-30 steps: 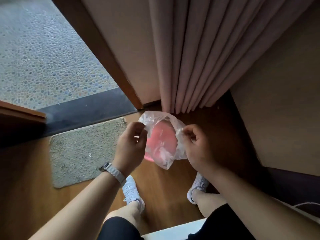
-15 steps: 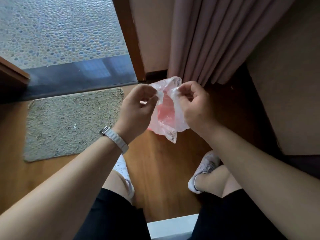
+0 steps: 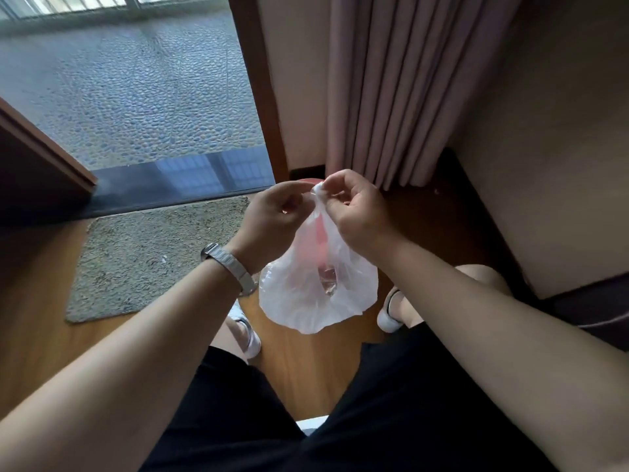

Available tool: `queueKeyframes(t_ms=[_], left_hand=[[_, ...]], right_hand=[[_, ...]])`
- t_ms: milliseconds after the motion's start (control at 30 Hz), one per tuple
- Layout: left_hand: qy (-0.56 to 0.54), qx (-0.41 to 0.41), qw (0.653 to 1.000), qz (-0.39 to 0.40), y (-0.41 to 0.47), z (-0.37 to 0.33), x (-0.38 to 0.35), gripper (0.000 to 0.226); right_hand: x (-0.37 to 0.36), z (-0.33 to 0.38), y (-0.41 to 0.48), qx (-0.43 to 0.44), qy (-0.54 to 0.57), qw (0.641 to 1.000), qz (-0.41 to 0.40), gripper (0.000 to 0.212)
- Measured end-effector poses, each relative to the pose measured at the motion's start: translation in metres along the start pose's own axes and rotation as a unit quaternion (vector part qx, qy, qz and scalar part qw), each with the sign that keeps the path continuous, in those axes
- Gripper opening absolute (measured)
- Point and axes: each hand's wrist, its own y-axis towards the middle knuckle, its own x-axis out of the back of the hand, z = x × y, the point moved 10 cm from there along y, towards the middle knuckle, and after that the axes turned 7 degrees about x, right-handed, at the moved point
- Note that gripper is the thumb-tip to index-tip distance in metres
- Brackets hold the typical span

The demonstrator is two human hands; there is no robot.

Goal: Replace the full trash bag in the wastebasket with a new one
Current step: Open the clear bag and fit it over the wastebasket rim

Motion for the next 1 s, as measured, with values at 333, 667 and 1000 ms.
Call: queueKeyframes(t_ms=[333,667,1000], left_hand=[[-0.116,0.063,0.991,-0.019,0.079,0.033,-0.002,0.004],[-0.198,0.052,0.976,-0.076,0.168,0.064,0.008,0.003],[-0.139,0.169,0.963,-0.156,0.165,0.191,0.032,0.006]], right_hand=[[-0.012,-0.039,0.070,-0.001,-0.022,1.000,0.013,0.002],[0.019,-0.151,0.121,-0.038,-0.172,0.979,0.103,0.073],[-0.054,-0.252,0.135,-0.120,-0.269,0.907,0.301,0.103]])
